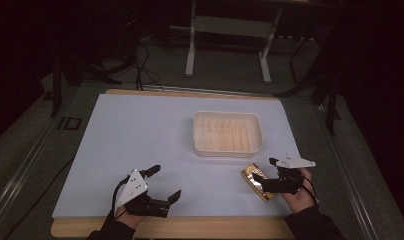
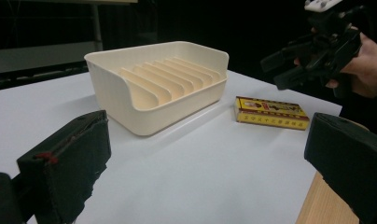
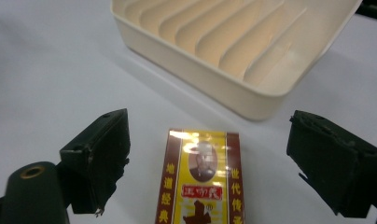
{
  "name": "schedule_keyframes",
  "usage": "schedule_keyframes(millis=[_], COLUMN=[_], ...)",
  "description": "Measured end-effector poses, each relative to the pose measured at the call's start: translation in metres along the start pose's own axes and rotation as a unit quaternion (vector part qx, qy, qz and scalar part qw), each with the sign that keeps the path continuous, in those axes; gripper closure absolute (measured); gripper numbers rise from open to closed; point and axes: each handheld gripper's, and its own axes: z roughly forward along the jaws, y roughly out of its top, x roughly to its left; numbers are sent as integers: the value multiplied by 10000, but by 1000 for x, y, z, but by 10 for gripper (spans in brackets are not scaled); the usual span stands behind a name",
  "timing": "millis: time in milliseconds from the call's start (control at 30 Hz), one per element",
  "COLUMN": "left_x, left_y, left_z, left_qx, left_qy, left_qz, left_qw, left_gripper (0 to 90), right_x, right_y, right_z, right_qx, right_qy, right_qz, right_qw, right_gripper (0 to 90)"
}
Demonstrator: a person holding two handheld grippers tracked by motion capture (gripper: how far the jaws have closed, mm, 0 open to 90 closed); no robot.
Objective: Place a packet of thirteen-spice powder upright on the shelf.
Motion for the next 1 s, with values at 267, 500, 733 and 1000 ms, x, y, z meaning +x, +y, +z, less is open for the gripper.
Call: schedule_keyframes(millis=[267, 500, 733, 1000], left_x=[0, 0, 0, 0], left_y=[0, 0, -1, -1], left_z=[1, 1, 1, 2], left_qx=[30, 43, 77, 111], left_qy=[-6, -11, -20, -14], left_qz=[1, 14, 23, 39], left_qw=[10000, 10000, 10000, 9999], left_gripper=[12, 12, 12, 12], right_x=[-1, -2, -4, -3], right_y=[-11, -18, -22, -24], right_z=[14, 25, 29, 33], right_qx=[285, 716, 975, 1287], right_qy=[117, 24, 31, 73], right_qz=[86, 121, 203, 183], right_qw=[9995, 9974, 9950, 9915], right_gripper=[109, 118, 141, 171])
